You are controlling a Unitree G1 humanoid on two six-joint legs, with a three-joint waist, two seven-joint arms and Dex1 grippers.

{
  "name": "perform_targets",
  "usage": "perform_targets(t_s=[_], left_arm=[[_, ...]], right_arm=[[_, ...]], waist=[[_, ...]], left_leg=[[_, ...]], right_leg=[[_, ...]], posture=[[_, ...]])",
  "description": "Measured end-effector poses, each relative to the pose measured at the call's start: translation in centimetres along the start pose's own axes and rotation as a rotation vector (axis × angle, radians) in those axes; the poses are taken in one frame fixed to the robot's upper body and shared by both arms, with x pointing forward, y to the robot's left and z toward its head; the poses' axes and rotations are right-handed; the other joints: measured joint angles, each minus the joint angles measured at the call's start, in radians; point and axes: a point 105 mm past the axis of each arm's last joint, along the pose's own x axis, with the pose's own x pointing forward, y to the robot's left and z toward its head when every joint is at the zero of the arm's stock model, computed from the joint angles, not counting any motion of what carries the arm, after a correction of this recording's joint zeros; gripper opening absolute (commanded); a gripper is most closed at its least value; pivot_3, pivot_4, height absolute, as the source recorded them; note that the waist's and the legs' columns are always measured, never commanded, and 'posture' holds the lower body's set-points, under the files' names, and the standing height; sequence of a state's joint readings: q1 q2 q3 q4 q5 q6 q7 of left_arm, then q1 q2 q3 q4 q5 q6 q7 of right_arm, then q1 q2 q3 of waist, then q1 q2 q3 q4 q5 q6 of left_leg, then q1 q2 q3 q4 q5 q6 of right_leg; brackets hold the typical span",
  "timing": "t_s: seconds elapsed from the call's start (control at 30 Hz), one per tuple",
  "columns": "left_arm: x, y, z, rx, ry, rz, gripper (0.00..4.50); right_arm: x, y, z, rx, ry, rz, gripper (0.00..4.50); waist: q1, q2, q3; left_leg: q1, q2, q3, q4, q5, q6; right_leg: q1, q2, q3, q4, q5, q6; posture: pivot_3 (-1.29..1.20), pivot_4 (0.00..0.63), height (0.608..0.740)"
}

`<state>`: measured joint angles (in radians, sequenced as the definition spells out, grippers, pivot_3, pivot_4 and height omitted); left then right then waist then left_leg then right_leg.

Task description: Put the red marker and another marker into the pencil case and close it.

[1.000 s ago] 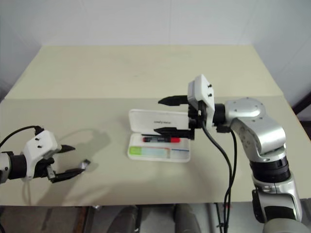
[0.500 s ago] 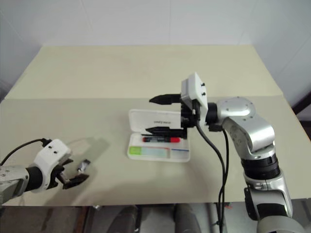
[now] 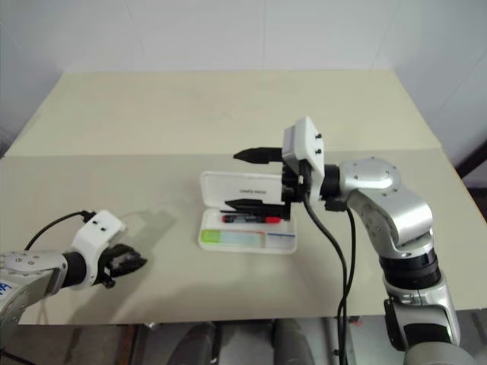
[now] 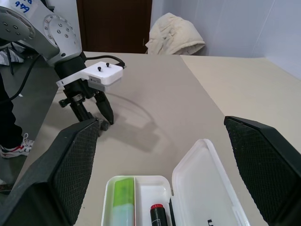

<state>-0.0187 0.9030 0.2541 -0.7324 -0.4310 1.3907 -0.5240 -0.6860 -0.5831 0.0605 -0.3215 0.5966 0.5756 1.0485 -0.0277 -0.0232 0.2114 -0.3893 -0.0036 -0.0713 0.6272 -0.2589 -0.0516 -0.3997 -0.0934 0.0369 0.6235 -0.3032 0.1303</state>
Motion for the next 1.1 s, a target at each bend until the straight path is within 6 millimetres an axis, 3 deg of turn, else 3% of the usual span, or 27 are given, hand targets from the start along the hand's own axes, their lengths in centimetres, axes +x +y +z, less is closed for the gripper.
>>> perform_targets(t_s=[0.1,0.13,0.4,0.53,0.7,0.9,1.1], left_arm=[[-0.1,0.0,-0.2,-0.005,0.013,-0.002,0.37],[-0.2,0.0,-0.2,-0.006,0.016,-0.003,0.30],[-0.4,0.0,-0.4,0.012,0.015,-0.009,0.30],[-0.9,-0.3,0.6,0.081,-0.014,-0.065,0.30],[-2.0,-0.4,1.9,0.207,-0.040,-0.154,0.30],[-2.9,-0.3,5.5,0.389,-0.146,-0.256,0.30],[-1.7,-1.6,9.0,0.542,-0.259,-0.391,0.30]], right_arm=[[-0.1,0.0,0.0,-0.001,0.003,-0.004,4.50],[-0.1,-0.1,0.0,-0.002,0.002,-0.006,4.50],[-0.2,-0.1,0.0,-0.002,0.001,-0.008,4.50],[-0.3,-0.3,-0.1,0.005,0.007,-0.012,4.50],[-1.8,-1.2,-0.4,0.003,0.053,-0.061,4.50],[-4.2,-2.1,0.1,-0.004,0.057,-0.144,4.50],[-5.8,-1.3,0.6,-0.008,0.083,-0.178,4.50]], waist=[[0.000,0.000,0.000],[0.000,0.000,0.000],[-0.001,0.000,0.000],[0.001,0.000,0.000],[0.002,0.000,0.000],[0.003,0.000,0.000],[0.003,0.000,0.000]], left_leg=[[0.000,0.000,0.000,0.000,0.000,0.000],[0.000,0.000,0.000,0.000,0.000,0.000],[0.000,0.000,0.000,-0.002,0.000,0.000],[0.000,0.000,0.000,-0.002,0.000,0.000],[0.000,0.000,0.001,-0.003,0.000,0.000],[-0.001,0.000,0.001,-0.006,0.000,0.000],[-0.002,0.000,0.002,-0.006,-0.001,0.000]], right_leg=[[0.000,0.000,0.000,0.000,0.000,0.000],[0.000,0.000,0.000,0.000,0.000,0.000],[0.000,0.000,0.000,-0.002,0.000,0.000],[0.000,-0.001,0.000,-0.002,0.000,-0.001],[0.000,-0.001,0.000,-0.004,-0.002,-0.003],[0.000,-0.001,-0.001,-0.006,-0.001,-0.002],[0.000,0.000,-0.001,-0.006,0.000,-0.001]], posture=[[0.00,0.150,0.740],[0.00,0.150,0.740],[0.00,0.150,0.740],[0.00,0.150,0.740],[0.00,0.150,0.740],[0.00,0.150,0.740],[0.00,0.150,0.740]])
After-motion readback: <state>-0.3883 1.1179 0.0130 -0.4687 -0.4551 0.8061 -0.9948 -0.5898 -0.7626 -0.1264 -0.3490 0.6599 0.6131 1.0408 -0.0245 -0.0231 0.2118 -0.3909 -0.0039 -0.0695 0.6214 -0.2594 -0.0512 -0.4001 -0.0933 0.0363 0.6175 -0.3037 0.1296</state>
